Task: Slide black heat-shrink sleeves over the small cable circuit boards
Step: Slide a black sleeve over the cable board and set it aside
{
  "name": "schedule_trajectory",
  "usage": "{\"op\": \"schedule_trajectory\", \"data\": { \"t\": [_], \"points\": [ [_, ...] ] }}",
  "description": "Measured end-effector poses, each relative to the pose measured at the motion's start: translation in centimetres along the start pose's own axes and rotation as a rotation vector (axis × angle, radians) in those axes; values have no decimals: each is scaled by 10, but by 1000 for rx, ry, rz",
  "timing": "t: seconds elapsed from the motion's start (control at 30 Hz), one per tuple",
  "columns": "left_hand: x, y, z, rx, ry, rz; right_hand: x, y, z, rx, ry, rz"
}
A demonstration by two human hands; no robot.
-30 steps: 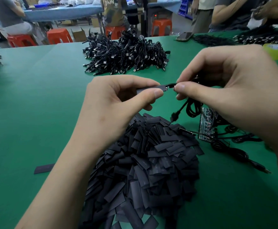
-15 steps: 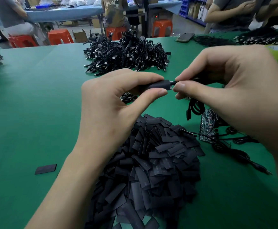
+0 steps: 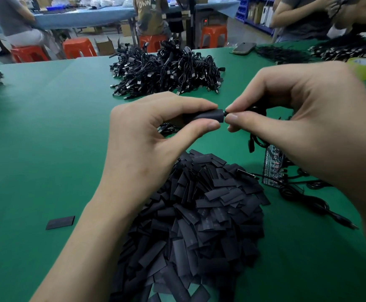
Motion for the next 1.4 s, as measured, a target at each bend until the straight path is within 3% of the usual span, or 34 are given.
{"op": "schedule_trajectory", "data": {
  "t": [0.27, 0.47, 0.67, 0.97, 1.4],
  "points": [
    [0, 0, 2, -13, -3, 7, 2, 0, 1, -7, 22, -7],
    [-4, -2, 3, 5, -42, -21, 11, 2, -14, 263, -361, 85],
    [-1, 0, 6, -1, -41, -43, 21, 7, -23, 429, -428, 169],
    [2, 7, 7, -53, 131, -250, 23, 8, -24, 518, -613, 65],
    [11, 9, 0, -42, 160, -224, 32, 12, -32, 599, -749, -6]
  ]
}}
Point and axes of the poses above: each hand's wrist, its own y-axis away from the middle knuckle, its own x-axis out of the palm, z = x × y, the point moved 6 cm from there along -y, towards the middle knuckle, and after that the axes turned 3 degrees about -x, right-handed, at the moved point
